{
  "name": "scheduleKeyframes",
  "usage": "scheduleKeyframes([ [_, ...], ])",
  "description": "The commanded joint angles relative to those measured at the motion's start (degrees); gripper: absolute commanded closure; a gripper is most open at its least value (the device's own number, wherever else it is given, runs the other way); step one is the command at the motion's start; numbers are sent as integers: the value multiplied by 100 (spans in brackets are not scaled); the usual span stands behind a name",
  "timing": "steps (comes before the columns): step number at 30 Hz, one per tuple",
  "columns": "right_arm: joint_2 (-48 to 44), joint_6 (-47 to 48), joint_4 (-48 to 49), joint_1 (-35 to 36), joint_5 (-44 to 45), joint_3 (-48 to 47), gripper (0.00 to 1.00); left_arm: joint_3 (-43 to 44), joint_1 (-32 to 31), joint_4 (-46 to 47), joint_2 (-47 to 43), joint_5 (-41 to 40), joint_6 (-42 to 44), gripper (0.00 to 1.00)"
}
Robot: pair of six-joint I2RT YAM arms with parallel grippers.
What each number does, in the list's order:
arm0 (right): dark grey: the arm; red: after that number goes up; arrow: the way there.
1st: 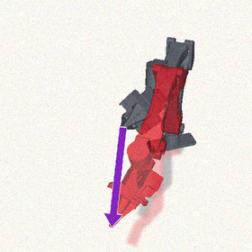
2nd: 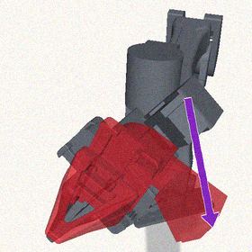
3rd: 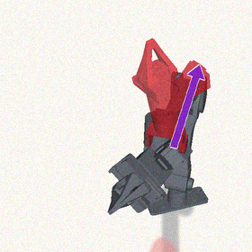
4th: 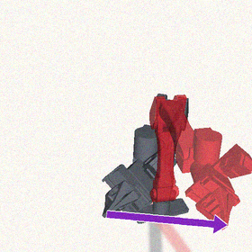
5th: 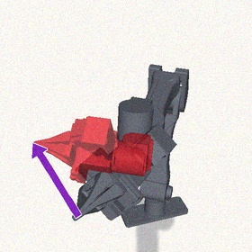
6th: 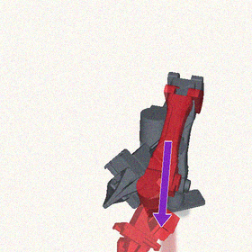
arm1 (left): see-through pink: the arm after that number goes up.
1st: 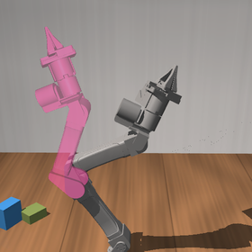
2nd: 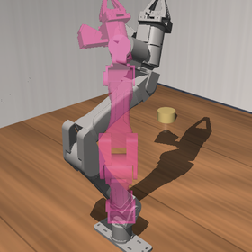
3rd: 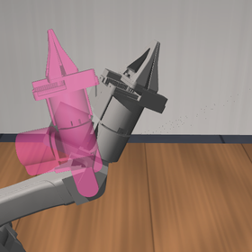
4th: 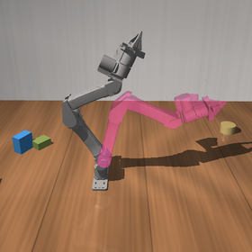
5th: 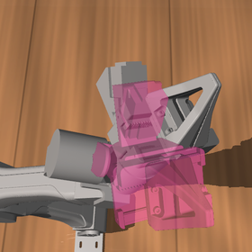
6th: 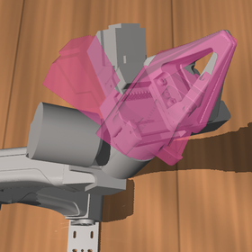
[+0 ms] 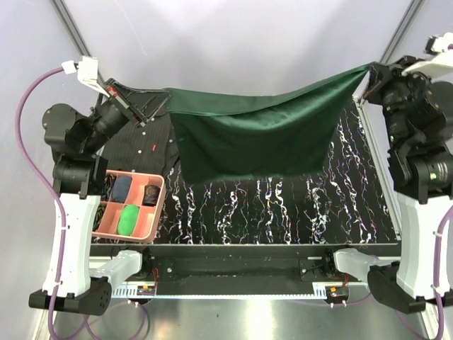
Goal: Fold the napkin, place the utensils inside, and roll it up
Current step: Flatten the napkin out, then fold the napkin
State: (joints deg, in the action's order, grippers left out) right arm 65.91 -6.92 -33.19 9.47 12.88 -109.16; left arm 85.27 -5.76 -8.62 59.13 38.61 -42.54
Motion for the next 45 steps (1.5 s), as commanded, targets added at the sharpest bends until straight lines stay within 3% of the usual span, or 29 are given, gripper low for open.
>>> scheduleKeyframes([
  [1,999,-82,-65,-7,275,-140,100,-502,215,763,737,329,-332,100],
  [6,2380,-38,-74,-25,487,-332,100,-811,549,1415,2020,498,-571,100],
  [10,4160,-108,-21,-165,364,-737,100,-329,567,1408,3854,709,-483,100],
  [11,4471,-134,-21,-235,303,-860,100,-66,576,1364,4165,718,-492,96],
  [14,5676,-283,-82,-445,-125,-1562,100,505,734,1346,5229,657,-509,60],
  [15,5983,-371,-169,-499,-311,-2121,86,664,734,1241,5423,543,-466,37],
  [16,6604,-372,-318,-551,-539,-2501,73,1014,743,1118,5773,360,-378,28],
  [17,6906,-354,-746,-595,-1003,-2939,53,1200,743,1013,5924,332,-343,23],
  [18,7196,-258,-977,-622,-1199,-3814,26,1350,726,907,6039,340,-316,12],
  [20,7725,-170,-1451,-614,-1610,-4470,15,1448,717,897,6128,340,-281,8],
  [22,7648,-135,-1506,-622,-1754,-4597,9,1265,690,889,5936,270,-106,6],
  [28,6350,-108,-1295,-622,-1781,-2780,7,325,620,880,5030,51,272,5],
  [32,5470,-248,-1286,-622,-1386,-1087,7,-133,611,152,4362,-362,747,5],
  [38,3756,-1344,-1199,-640,-656,1663,7,-520,304,-1156,3202,-978,1669,4],
  [45,2630,-2356,-1085,-1173,-1261,4024,7,-924,286,-2213,2227,-1407,2698,3],
])
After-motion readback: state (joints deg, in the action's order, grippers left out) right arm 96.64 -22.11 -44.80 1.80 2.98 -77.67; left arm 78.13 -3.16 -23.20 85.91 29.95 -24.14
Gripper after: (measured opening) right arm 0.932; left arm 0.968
